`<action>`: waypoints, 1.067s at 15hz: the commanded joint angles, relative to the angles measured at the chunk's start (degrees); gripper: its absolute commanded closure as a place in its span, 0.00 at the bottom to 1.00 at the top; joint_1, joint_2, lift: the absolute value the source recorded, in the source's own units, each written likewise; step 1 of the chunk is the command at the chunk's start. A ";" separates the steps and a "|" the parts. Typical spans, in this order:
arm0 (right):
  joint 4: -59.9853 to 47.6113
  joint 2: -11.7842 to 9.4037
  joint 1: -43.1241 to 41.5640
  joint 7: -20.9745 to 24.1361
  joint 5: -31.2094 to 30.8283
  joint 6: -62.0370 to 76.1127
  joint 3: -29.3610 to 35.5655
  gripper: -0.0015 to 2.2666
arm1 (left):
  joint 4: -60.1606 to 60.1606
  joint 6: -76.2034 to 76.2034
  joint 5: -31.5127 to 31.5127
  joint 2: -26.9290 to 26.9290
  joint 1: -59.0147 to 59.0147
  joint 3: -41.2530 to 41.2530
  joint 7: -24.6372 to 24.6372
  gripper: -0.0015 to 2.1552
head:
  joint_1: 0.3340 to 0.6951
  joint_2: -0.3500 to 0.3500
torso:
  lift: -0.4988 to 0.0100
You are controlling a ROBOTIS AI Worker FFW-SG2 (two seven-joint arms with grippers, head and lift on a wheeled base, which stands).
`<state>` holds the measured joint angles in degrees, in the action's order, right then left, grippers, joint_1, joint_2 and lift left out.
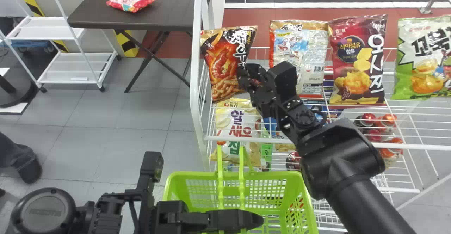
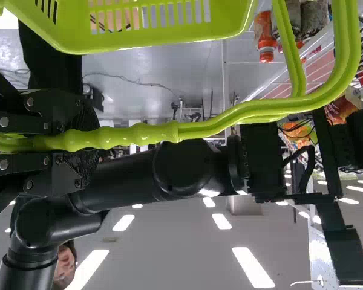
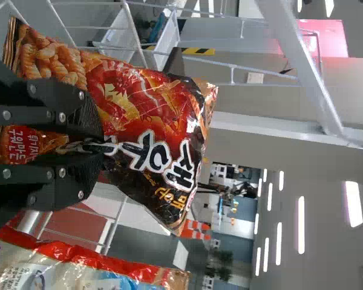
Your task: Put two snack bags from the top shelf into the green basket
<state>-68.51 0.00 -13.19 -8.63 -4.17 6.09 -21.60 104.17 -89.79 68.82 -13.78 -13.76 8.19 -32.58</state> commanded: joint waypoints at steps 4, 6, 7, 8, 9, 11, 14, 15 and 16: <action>-20.00 0.05 12.14 3.80 -8.31 -9.04 0.16 0.99 | -0.46 -0.24 0.00 -0.37 -0.04 0.08 -0.03 0.99 | 1.00 0.62 | 0.98; -26.76 0.05 16.18 5.38 -10.95 -15.72 -0.11 0.99 | -0.37 -0.24 0.00 -0.46 -0.04 0.08 -0.03 0.99 | 1.00 0.61 | 0.98; -30.37 0.05 18.46 5.82 -12.09 -18.00 -0.19 0.99 | -0.46 -0.24 0.00 -0.46 -0.04 0.08 -0.03 0.99 | 1.00 0.61 | 0.98; -34.41 0.05 20.84 6.61 -13.06 -21.17 -0.46 0.99 | -0.55 -0.24 0.00 -0.46 -0.04 0.08 -0.03 0.99 | 1.00 0.60 | 0.98; -38.37 0.05 23.30 6.96 -14.02 -23.63 -0.55 0.99 | -0.55 -0.24 0.00 -0.46 -0.04 0.08 -0.03 0.99 | 1.00 0.59 | 0.98; -45.92 0.05 28.22 7.31 -16.84 -27.50 -0.46 0.99 | -0.64 -0.24 0.00 -0.46 -0.04 0.08 -0.03 0.99 | 1.00 0.57 | 0.98; -55.50 0.05 33.41 8.45 -19.82 -36.46 -0.28 0.99 | -0.55 -0.24 0.09 -0.46 -0.92 0.60 -0.30 0.99 | 1.00 0.53 | 0.98; -57.88 0.05 34.90 8.45 -20.61 -39.45 0.07 0.99 | -0.29 -0.24 0.09 -0.37 -1.62 1.22 -0.38 0.99 | 1.00 0.52 | 0.98; -60.07 0.05 35.52 8.02 -20.53 -43.67 0.33 0.99 | -0.02 -0.24 0.18 -0.19 -2.24 1.92 -0.56 0.99 | 1.00 0.48 | 0.98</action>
<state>-125.16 0.00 20.85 -0.35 -24.20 -32.22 -21.67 103.80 -89.79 68.93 -14.18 -15.12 9.23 -33.04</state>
